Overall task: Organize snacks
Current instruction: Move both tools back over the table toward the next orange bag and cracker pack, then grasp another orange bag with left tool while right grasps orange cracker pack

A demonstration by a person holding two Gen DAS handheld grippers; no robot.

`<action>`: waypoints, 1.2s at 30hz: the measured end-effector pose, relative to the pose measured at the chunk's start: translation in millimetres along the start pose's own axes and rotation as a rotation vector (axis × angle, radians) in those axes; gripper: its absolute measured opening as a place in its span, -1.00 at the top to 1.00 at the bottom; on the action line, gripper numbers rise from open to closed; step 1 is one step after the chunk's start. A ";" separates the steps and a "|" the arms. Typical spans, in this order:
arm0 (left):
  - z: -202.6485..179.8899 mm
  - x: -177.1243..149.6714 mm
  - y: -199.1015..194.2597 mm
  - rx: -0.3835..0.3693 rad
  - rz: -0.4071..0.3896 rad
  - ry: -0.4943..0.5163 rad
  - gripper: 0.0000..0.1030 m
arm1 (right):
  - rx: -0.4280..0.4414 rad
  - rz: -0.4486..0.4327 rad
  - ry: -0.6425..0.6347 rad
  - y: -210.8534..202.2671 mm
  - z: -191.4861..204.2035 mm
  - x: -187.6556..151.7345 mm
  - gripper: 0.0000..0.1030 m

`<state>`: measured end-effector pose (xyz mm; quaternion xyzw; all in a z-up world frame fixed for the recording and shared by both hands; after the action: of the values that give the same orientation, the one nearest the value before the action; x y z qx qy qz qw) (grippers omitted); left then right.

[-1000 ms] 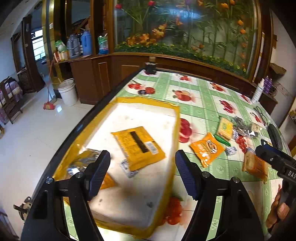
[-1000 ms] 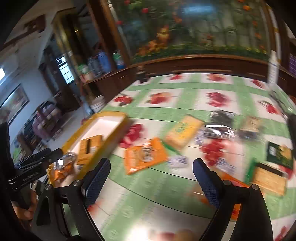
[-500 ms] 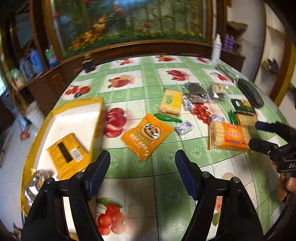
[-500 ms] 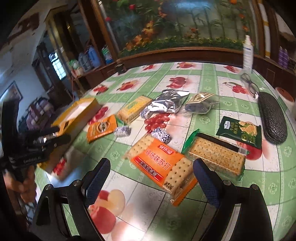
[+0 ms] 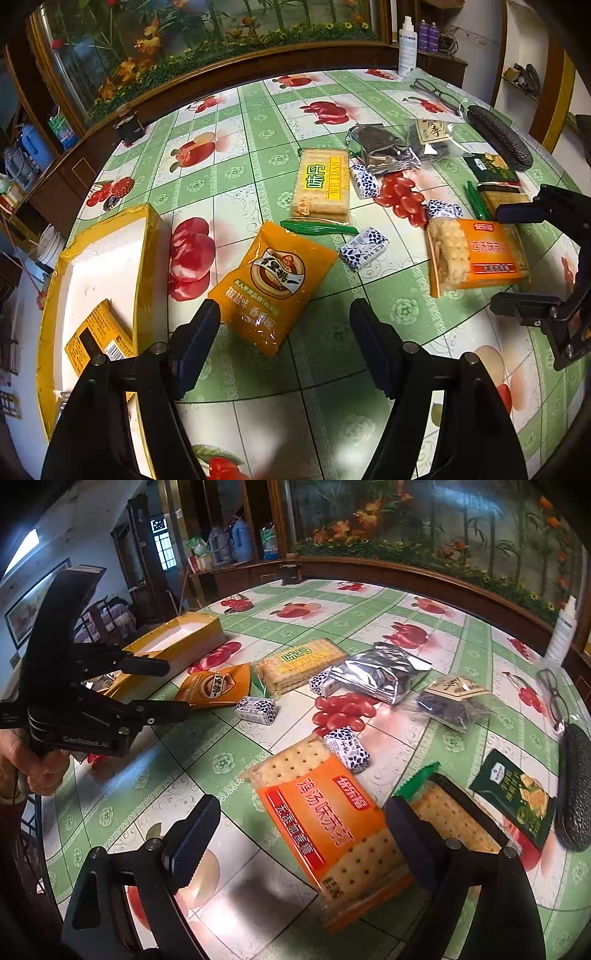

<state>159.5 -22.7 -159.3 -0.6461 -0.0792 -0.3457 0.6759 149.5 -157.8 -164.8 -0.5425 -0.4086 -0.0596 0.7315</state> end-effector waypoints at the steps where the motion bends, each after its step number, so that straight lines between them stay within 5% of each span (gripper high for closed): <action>1: 0.6 0.7 1.9 -0.002 0.001 0.000 -0.40 | 0.002 0.002 -0.005 1.5 0.5 1.1 -0.79; 15: 16.5 4.3 40.5 -0.010 0.061 -0.034 -0.44 | 0.028 0.036 -0.015 19.4 -2.2 4.6 -0.79; 26: -5.7 -7.4 36.9 -0.133 0.103 -0.052 -0.57 | 0.007 0.083 -0.041 26.8 1.4 -4.4 -0.81; 30: -2.0 -0.8 31.5 -0.064 0.064 -0.032 -0.57 | -0.005 0.095 -0.078 26.1 8.6 -9.4 -0.81; 36: 3.8 4.2 43.4 -0.087 0.076 -0.038 -0.61 | -0.020 0.092 -0.049 27.9 3.9 -5.7 -0.79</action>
<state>188.6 -23.8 -192.0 -0.6839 -0.0523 -0.3104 0.6582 158.5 -145.2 -189.1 -0.5693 -0.4005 -0.0167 0.7177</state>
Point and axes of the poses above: each gripper's, at about its wrist camera, not at the fingertips, and y roughly the way its jaws point, z to its left, x to its top, the point moved 9 cm from there along y, roughly the way its jaws point, and after that the axes turned 1 degree about -z, right-handed, at the moved point
